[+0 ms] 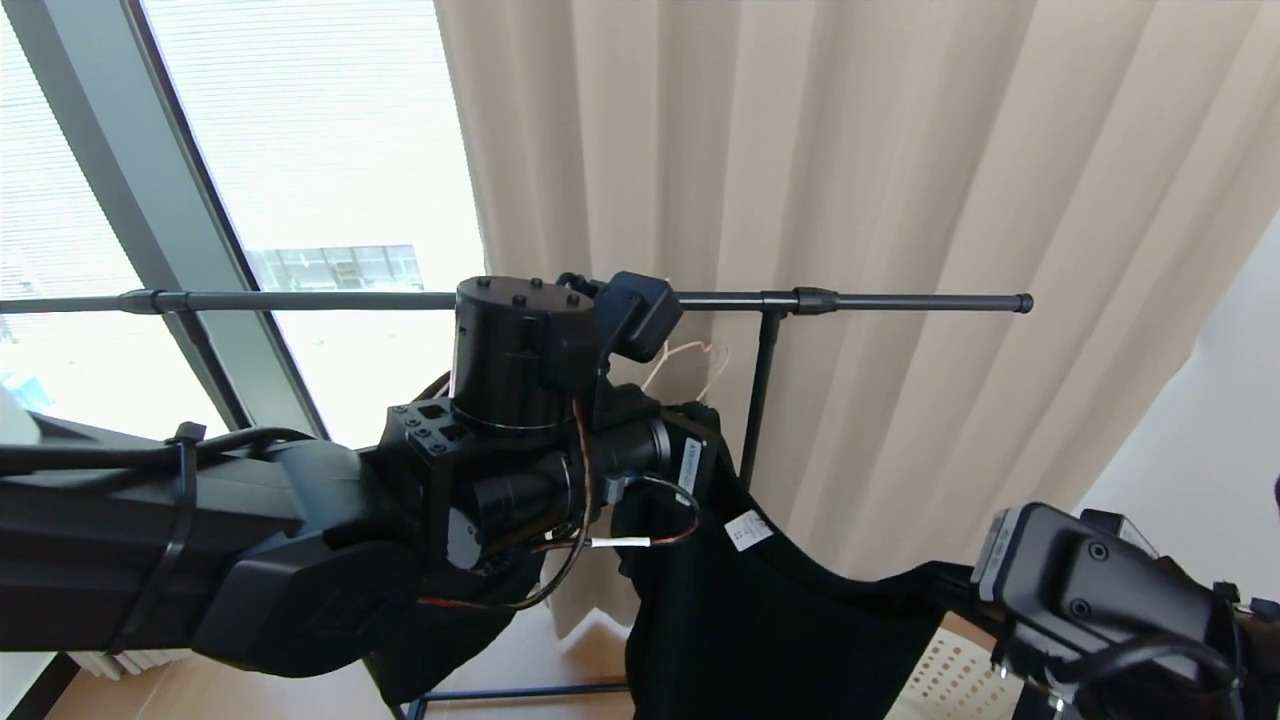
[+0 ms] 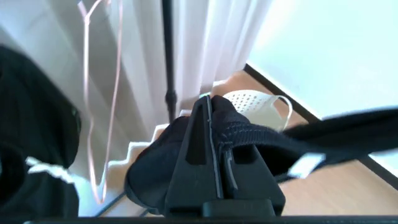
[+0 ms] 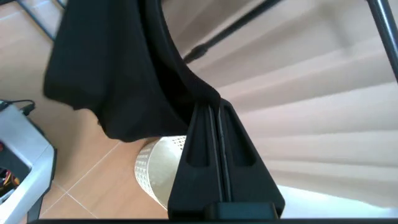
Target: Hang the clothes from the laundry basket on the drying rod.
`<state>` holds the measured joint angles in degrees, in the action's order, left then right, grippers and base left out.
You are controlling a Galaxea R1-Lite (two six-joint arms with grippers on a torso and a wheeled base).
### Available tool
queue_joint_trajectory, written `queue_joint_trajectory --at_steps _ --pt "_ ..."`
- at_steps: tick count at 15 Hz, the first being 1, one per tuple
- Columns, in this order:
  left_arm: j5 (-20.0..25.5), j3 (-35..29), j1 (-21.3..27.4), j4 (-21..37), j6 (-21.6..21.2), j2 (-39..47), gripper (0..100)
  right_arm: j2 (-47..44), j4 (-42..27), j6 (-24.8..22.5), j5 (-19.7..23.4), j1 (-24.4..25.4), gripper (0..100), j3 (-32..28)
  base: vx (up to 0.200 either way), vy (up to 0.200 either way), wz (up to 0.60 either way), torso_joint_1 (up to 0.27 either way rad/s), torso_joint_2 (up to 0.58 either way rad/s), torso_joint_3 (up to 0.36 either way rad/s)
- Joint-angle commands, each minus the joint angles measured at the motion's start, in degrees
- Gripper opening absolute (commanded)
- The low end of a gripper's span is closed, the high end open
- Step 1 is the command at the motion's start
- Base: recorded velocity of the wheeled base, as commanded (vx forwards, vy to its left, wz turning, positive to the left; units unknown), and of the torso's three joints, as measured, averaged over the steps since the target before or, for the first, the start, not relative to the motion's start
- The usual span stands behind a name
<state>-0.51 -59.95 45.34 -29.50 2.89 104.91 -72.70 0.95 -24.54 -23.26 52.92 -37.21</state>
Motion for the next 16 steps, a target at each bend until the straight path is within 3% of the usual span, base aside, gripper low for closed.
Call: queue_joint_trajectory --at_steps 1,6,10,13,14,16 --pt "2.27 -3.15 0.89 -0.12 -0.69 1.7 0 -0.42 -0.16 1.69 0.06 6.67 0 0.29 0.0 0.0 0.0 0.0 0.0 0.0" --pt "3.85 -6.49 3.0 -0.21 -1.83 3.11 0 -10.18 0.81 17.42 0.06 14.49 0 -4.1 0.0 0.0 0.0 0.0 0.0 0.0" --pt "4.12 -7.02 3.53 -0.29 -2.01 3.11 0 -14.66 0.72 31.04 -0.56 15.55 0 -11.22 0.0 0.0 0.0 0.0 0.0 0.0" --pt "4.03 -6.76 3.18 -0.21 -1.83 2.84 0 -12.9 -0.07 30.87 -1.44 15.11 0 -10.69 0.0 0.0 0.0 0.0 0.0 0.0" --pt "3.85 -6.93 2.65 0.06 -1.92 2.67 0 -11.32 -0.51 28.93 -1.53 14.05 0 -10.17 0.0 0.0 0.0 0.0 0.0 0.0" --pt "2.45 -6.49 1.6 0.67 -1.92 2.4 0 -7.01 -1.92 20.15 -1.53 9.31 0 -6.83 0.0 0.0 0.0 0.0 0.0 0.0"
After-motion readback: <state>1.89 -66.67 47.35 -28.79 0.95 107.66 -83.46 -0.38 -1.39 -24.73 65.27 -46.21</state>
